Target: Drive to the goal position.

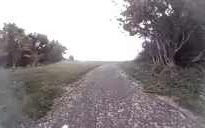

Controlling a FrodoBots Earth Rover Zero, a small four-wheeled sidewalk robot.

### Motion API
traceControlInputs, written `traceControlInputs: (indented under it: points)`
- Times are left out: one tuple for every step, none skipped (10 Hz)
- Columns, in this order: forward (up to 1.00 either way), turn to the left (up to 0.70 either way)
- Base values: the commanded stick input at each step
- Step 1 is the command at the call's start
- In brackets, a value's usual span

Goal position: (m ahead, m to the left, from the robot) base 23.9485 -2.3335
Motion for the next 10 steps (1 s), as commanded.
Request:
traceControlInputs:
  points:
    - [0.85, 0.00]
    - [0.85, 0.01]
    - [0.85, 0.01]
    - [0.85, 0.00]
    - [0.85, 0.00]
    - [0.85, 0.00]
    - [0.85, 0.00]
    - [0.85, 0.00]
    - [0.85, 0.00]
    - [0.85, 0.00]
